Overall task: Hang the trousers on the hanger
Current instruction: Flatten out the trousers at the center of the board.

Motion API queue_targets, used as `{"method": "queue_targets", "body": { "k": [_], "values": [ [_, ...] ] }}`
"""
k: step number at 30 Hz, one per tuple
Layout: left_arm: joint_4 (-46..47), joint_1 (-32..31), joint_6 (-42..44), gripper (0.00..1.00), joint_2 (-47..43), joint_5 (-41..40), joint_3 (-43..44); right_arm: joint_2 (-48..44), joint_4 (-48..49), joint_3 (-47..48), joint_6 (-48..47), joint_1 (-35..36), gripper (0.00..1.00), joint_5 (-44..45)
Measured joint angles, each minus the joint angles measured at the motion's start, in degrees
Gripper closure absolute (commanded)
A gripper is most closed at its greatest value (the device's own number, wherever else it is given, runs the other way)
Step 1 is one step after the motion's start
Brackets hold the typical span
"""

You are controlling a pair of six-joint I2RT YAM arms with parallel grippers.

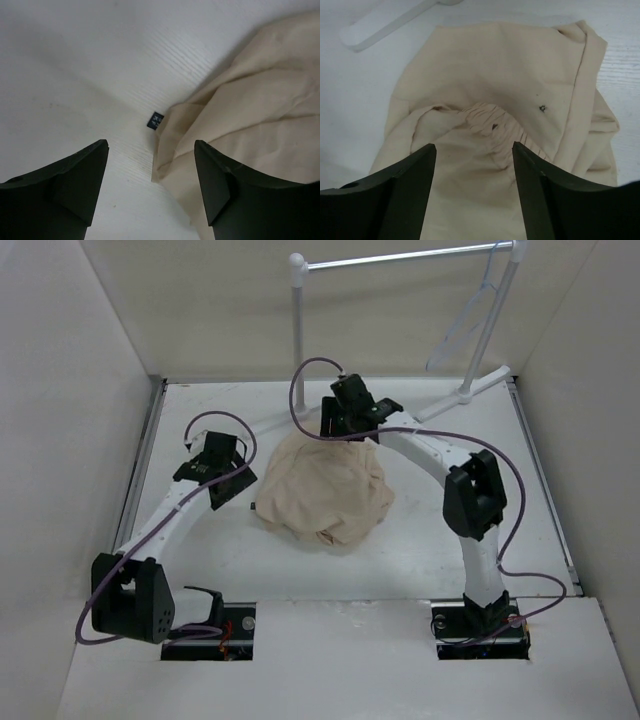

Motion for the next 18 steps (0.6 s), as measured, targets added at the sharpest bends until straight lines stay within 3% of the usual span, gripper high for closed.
{"method": "queue_targets", "body": {
  "k": [4, 5, 7, 9, 14, 18],
  "values": [
    [1.46, -2.25, -0.55, 0.25, -2.93, 2.34, -3.80, 6.14, -1.05, 2.29, -0.20, 0.33, 0.31, 0.07],
    [1.79, -2.19, -0.76, 0.25, -3.74, 2.93, -4.70, 7.21, -1.44, 2.51, -0.26, 0.59, 0.41, 0.04],
    [2.62, -1.66, -1.11, 0.25, -4.76, 4.13, -6.16, 9.03, -2.45, 3.32, -0.76, 1.31, 0.73, -0.15],
    [3.50, -0.90, -1.38, 0.25, -5.16, 5.55, -7.39, 10.21, -3.13, 4.31, -0.50, 2.08, 0.89, -0.39],
    [4.17, 0.98, -2.08, 0.26, -5.90, 7.72, -9.14, 7.41, -3.76, 3.72, -0.04, 3.23, 0.96, 1.57],
    [5.35, 1.01, -2.38, 0.26, -6.54, 8.50, -9.09, -8.92, -3.54, -6.80, 0.39, 3.32, 0.97, 3.93]
  ]
}}
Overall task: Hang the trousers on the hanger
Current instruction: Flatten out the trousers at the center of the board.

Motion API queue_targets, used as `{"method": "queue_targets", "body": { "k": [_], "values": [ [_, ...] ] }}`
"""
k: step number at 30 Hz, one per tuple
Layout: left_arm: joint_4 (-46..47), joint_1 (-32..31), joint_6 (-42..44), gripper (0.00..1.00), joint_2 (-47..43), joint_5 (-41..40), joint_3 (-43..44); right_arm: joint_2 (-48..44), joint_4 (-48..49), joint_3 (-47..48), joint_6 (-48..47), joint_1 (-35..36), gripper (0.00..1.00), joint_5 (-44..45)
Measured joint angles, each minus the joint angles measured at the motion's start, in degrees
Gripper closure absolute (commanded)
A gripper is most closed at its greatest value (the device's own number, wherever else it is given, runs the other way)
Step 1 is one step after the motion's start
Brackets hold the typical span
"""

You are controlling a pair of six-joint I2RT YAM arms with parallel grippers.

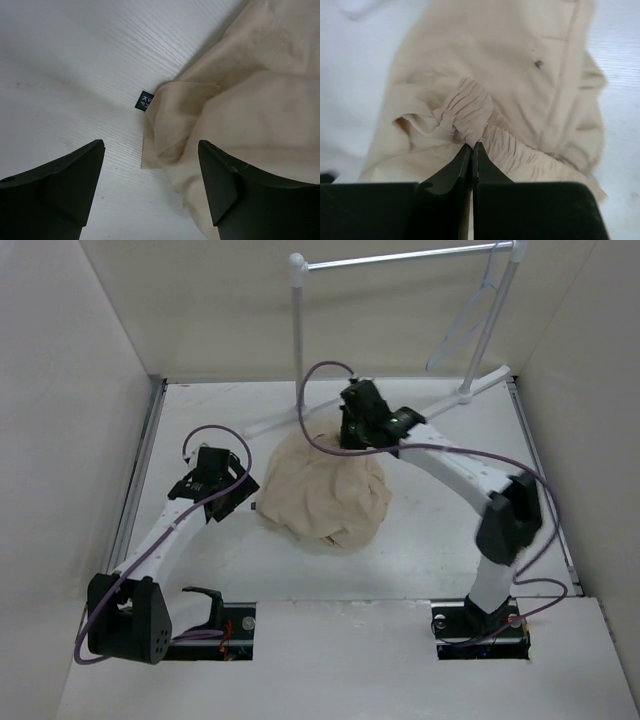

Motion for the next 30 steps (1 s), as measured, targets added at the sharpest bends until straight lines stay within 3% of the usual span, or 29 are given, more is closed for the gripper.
{"method": "queue_targets", "body": {
  "k": [6, 11, 16, 20, 28, 30],
  "values": [
    [1.05, -1.70, 0.00, 0.26, 3.74, 0.42, 2.95, -41.38, -0.83, -21.97, 5.73, 0.79, 0.99, 4.20],
    [3.21, -4.02, 0.00, 0.25, 10.67, 0.46, 8.72, -68.96, -14.99, -40.48, 18.12, 1.01, 1.00, 6.88],
    [5.75, -6.97, -0.07, 0.24, 17.09, 1.97, 11.91, -71.36, -26.45, -48.76, 22.58, -7.15, 1.00, 6.78],
    [7.72, -8.81, -1.20, 0.23, 19.52, 3.80, 12.09, -69.48, -25.51, -48.46, 21.64, -11.45, 1.00, 6.51],
    [20.15, -8.33, -8.07, 0.23, 21.27, 5.42, 12.63, -68.28, -22.64, -48.35, 19.91, -11.63, 0.99, 5.77],
    [22.67, -8.28, -9.22, 0.28, 24.81, 5.68, 15.13, -67.76, -21.97, -48.37, 19.69, -11.54, 0.99, 5.53]
  ]
}}
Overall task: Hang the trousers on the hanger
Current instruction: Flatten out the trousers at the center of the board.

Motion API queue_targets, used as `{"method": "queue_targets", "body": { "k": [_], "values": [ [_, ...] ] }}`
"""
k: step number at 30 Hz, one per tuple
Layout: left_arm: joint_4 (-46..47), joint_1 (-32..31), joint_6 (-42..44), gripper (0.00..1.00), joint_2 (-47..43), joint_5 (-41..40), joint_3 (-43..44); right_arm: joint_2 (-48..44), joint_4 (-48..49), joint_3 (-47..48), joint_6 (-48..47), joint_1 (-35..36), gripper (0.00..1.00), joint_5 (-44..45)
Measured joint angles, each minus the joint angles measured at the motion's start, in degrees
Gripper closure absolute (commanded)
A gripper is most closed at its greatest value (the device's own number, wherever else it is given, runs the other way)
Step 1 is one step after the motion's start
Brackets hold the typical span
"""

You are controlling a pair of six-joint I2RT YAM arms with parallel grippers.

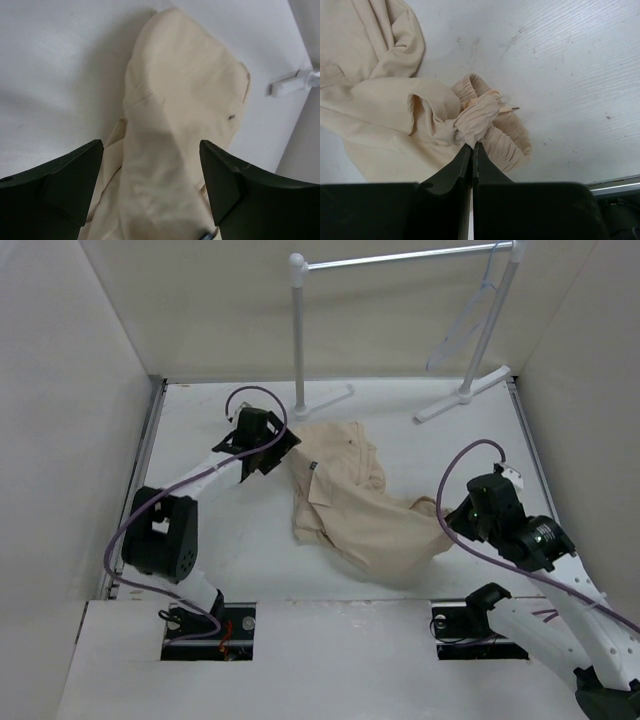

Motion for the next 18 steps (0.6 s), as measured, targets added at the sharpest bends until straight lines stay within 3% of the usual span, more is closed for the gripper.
{"method": "queue_targets", "body": {
  "k": [1, 3, 5, 8, 11, 14, 18],
  "values": [
    [0.92, 0.02, -0.50, 0.38, 2.91, 0.46, 2.27, 0.33, 0.37, 0.00, -0.20, 0.04, 0.99, -0.11],
    [2.95, 0.35, -1.31, 0.74, 9.90, 2.03, 7.52, 1.09, 1.33, 0.02, -0.68, 0.07, 0.99, -0.35],
    [4.42, 0.87, -2.05, 0.90, 15.80, 3.87, 11.28, 2.40, 2.69, 0.20, -1.44, 0.07, 0.99, -0.79],
    [2.82, 3.13, -3.04, 0.94, 18.62, 5.46, 12.15, 6.45, 4.55, 2.60, -3.45, 0.04, 1.00, -1.86],
    [-1.31, 7.63, -3.19, 0.95, 15.12, 5.49, 13.18, 15.67, 6.88, 11.76, -7.06, -0.15, 1.00, -2.89],
    [-6.99, 14.53, -3.13, 0.96, 8.00, 5.49, 18.53, 29.09, 8.79, 30.10, -11.23, -0.04, 1.00, -3.58],
    [-10.58, 25.53, -2.89, 0.93, -4.66, 4.59, 29.29, 45.09, 12.26, 62.62, -16.48, 1.97, 1.00, -3.67]
  ]
}}
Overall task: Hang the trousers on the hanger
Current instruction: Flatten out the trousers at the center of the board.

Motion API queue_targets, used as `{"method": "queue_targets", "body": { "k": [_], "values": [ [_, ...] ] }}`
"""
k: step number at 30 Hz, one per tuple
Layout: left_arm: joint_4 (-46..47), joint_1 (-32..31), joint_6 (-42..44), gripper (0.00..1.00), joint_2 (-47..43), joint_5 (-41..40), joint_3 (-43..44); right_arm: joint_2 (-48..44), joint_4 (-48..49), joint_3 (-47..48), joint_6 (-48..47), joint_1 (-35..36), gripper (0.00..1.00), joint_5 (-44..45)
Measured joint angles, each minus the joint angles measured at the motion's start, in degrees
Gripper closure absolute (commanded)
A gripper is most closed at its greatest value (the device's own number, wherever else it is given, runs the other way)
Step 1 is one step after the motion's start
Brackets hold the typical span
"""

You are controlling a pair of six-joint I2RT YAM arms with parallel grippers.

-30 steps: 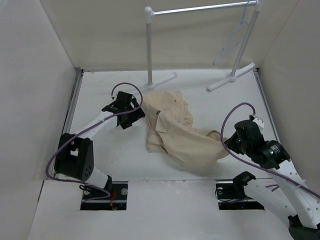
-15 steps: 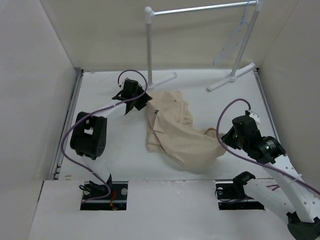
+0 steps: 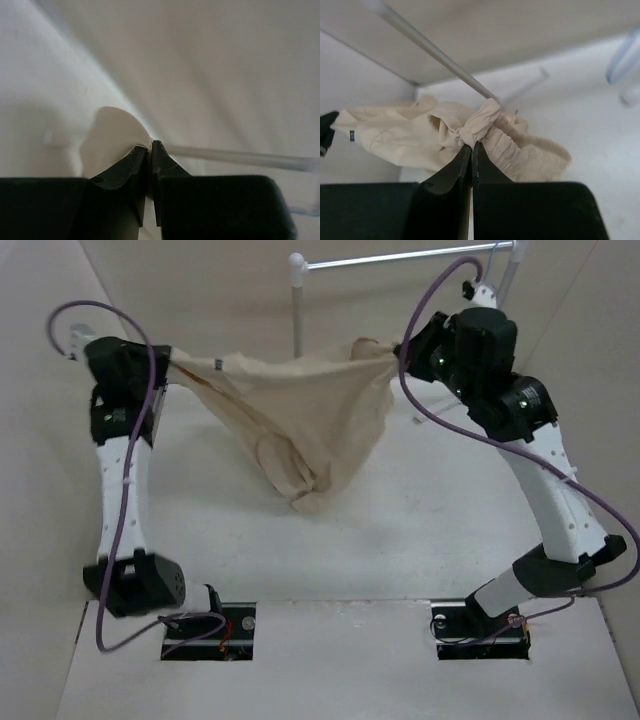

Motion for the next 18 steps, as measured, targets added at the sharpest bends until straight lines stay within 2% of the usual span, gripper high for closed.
{"method": "queue_targets", "body": {
  "k": [2, 4, 8, 11, 14, 16, 18],
  "values": [
    [-0.42, 4.48, 0.13, 0.92, -7.89, -1.20, 2.89, 1.84, 1.60, 9.07, -1.57, 1.51, 1.00, 0.11],
    [-0.96, 5.73, 0.26, 0.91, -16.35, -2.36, 2.32, -1.99, 3.02, 9.01, -2.47, 2.97, 1.00, 0.44],
    [-2.14, 0.83, 0.57, 0.84, -34.10, -3.39, -10.78, -21.35, 6.32, -15.04, -1.20, 2.36, 1.00, 1.68],
    [-5.66, -4.85, 0.48, 0.73, -42.60, -5.27, -25.24, -33.16, 5.53, -35.54, 1.95, -4.61, 1.00, 1.40],
    [-12.35, -11.19, -0.15, 0.51, -43.67, -6.86, -38.34, -35.19, 4.81, -51.43, 4.87, -14.53, 0.99, 0.39],
    [-16.70, -14.86, -0.74, 0.45, -42.21, -7.56, -43.85, -32.65, 4.52, -59.69, 6.47, -21.14, 0.99, -0.76],
    [-21.38, -17.84, -1.05, 0.43, -41.97, -8.35, -45.86, -30.21, 4.24, -64.78, 7.63, -26.34, 0.96, -1.99]
  ]
}}
